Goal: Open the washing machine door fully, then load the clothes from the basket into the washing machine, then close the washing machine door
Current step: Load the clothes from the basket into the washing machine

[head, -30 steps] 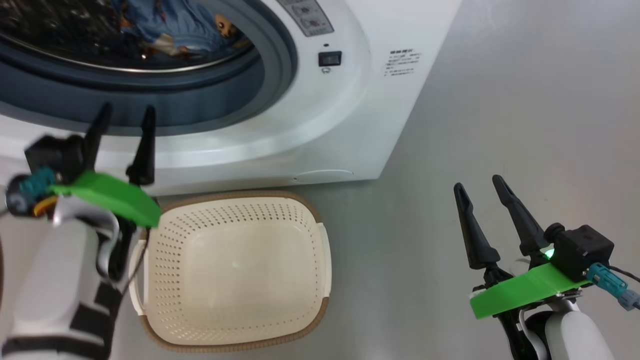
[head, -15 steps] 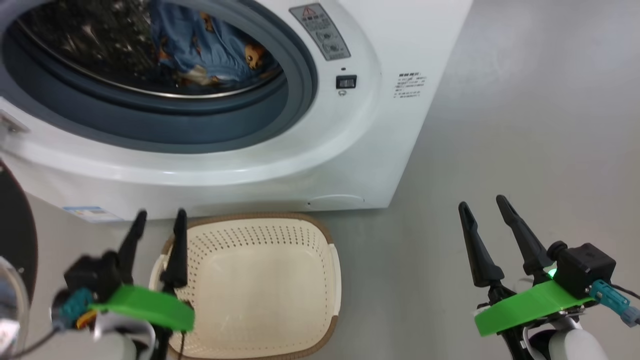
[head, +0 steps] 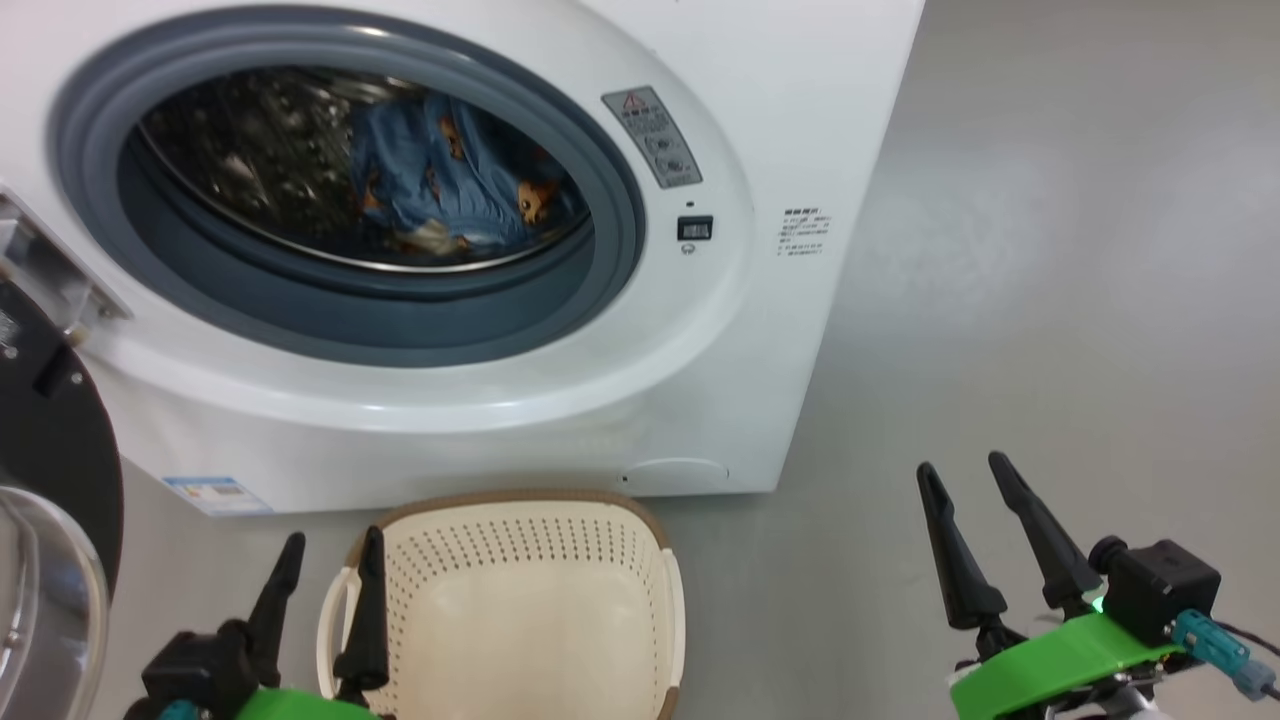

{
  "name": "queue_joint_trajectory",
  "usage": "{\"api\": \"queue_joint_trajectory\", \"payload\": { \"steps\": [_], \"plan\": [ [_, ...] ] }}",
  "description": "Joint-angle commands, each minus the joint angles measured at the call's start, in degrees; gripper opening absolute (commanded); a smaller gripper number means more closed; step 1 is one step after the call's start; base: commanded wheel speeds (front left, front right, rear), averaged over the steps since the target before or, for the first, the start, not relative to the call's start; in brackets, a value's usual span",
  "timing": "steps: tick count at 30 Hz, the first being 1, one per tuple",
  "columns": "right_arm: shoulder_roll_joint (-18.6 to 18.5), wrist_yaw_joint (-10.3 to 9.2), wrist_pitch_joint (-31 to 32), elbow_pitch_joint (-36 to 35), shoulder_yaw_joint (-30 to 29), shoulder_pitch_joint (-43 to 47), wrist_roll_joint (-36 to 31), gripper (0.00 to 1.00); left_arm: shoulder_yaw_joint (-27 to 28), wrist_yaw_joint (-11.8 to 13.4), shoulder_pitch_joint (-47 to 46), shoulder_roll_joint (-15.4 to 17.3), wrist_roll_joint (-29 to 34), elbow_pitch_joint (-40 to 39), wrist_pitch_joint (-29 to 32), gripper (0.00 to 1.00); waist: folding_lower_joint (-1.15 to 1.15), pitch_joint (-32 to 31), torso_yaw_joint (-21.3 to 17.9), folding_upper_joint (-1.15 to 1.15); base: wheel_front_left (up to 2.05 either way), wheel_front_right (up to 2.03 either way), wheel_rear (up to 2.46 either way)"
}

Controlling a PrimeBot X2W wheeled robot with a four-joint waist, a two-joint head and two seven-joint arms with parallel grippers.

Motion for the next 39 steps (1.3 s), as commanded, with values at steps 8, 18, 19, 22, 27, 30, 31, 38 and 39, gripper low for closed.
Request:
{"api": "queue_joint_trajectory", "payload": {
  "steps": [8, 18, 19, 22, 27, 30, 31, 38, 39],
  "plan": [
    [0.01, 0.57, -0.71, -1.31, 1.72, 2.59, 1.56, 1.00, 1.84, 0.83, 3.26, 0.01, 2.51, -3.69, -0.79, 1.00, 0.00, -6.21, 0.53, 0.00, 0.00, 0.00, 0.00],
    [0.01, 0.57, -0.99, -1.68, 1.62, 4.94, 2.95, 1.00, 3.68, -0.69, 7.89, -1.51, 3.10, -6.15, -0.84, 1.00, 0.00, -10.16, -0.29, 0.00, 0.00, 0.00, 0.00],
    [0.01, 0.57, -1.14, -1.69, 1.50, 5.07, 3.15, 1.00, 4.04, -0.97, 8.25, -1.74, 3.16, -6.54, -0.84, 1.00, 0.00, -10.39, -0.52, 0.00, 0.00, 0.00, 0.00],
    [0.01, 0.57, -1.37, -1.29, 1.17, 5.46, 3.71, 1.00, 4.97, -1.51, 9.29, -2.33, 3.72, -6.91, -0.84, 1.00, 0.00, -11.10, -1.22, 0.00, 0.00, 0.00, 0.00],
    [0.01, 0.57, -0.48, -0.29, 0.64, 5.79, 2.33, 1.00, 6.18, -2.40, 9.70, -3.19, 4.68, -6.80, -0.85, 1.00, 0.00, -11.72, -1.87, 0.00, 0.00, 0.00, 0.00],
    [0.01, 0.57, 0.19, -0.06, -0.01, 5.73, -0.04, 1.00, 6.77, -2.86, 9.73, -3.70, 5.12, -6.59, -0.85, 1.00, 0.00, -11.93, -2.03, 0.00, 0.00, 0.00, 0.00],
    [0.01, 0.57, 0.35, 0.02, -0.30, 5.74, -0.88, 1.00, 6.94, -2.99, 9.71, -3.86, 5.25, -6.51, -0.85, 1.00, 0.00, -11.98, -2.08, 0.00, 0.00, 0.00, 0.00],
    [0.01, 0.57, 0.46, 0.57, -1.54, 5.81, -2.43, 1.00, 7.62, -3.77, 9.55, -4.74, 5.71, -5.88, -0.85, 1.00, 0.00, -12.22, -2.28, 0.00, 0.00, 0.00, 0.00],
    [0.01, 0.57, 0.45, 0.63, -1.55, 5.80, -2.47, 1.00, 7.68, -3.88, 9.50, -4.84, 5.84, -5.77, -0.85, 1.00, 0.00, -12.25, -2.31, 0.00, 0.00, 0.00, 0.00]
  ]
}}
